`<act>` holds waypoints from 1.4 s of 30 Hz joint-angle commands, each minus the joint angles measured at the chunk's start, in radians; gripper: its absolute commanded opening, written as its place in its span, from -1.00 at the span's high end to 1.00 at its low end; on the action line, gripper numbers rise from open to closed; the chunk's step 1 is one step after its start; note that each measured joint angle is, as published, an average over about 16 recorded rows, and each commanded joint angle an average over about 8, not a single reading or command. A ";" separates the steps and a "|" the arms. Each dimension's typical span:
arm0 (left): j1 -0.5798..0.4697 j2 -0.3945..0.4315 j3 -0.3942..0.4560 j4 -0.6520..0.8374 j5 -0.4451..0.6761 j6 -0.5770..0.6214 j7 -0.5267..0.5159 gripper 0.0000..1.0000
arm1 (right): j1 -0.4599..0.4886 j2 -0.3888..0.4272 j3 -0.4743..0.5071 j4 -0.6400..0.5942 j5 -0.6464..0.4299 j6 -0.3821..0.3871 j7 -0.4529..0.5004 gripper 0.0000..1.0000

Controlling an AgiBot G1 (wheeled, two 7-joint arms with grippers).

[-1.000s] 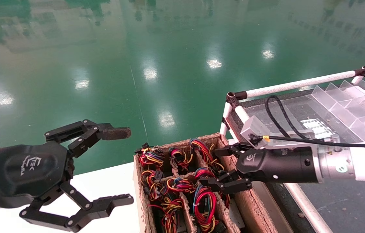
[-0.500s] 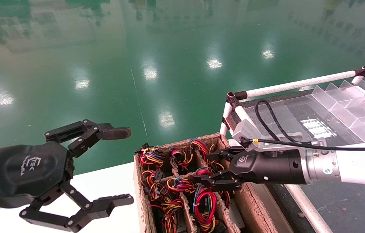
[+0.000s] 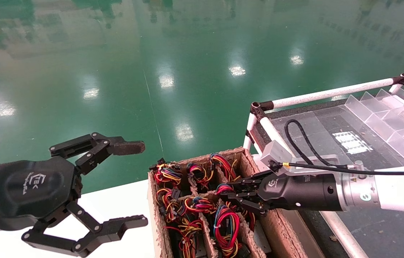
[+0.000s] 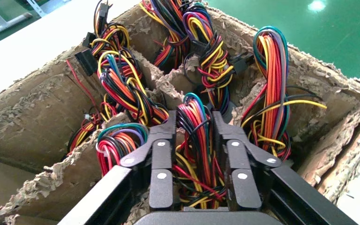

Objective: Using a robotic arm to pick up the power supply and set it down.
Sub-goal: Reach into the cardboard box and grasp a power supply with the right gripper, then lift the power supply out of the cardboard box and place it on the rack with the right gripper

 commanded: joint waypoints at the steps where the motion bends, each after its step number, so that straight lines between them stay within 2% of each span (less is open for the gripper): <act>1: 0.000 0.000 0.000 0.000 0.000 0.000 0.000 -1.00 | 0.000 -0.003 0.000 -0.004 -0.001 0.003 -0.006 1.00; 11: 0.000 0.000 0.000 0.000 0.000 0.000 0.000 -1.00 | -0.017 0.017 0.024 0.010 0.040 -0.006 -0.027 1.00; 24: 0.000 0.000 0.000 0.000 0.000 0.000 0.000 -1.00 | -0.026 0.105 0.102 0.046 0.169 -0.057 -0.011 1.00; 34: 0.000 0.000 0.000 0.000 0.000 0.000 0.000 -1.00 | 0.030 0.165 0.173 0.065 0.254 -0.072 -0.009 1.00; 42: 0.000 0.000 0.000 0.000 0.000 0.000 0.000 -1.00 | 0.101 0.191 0.219 0.032 0.294 -0.071 -0.021 1.00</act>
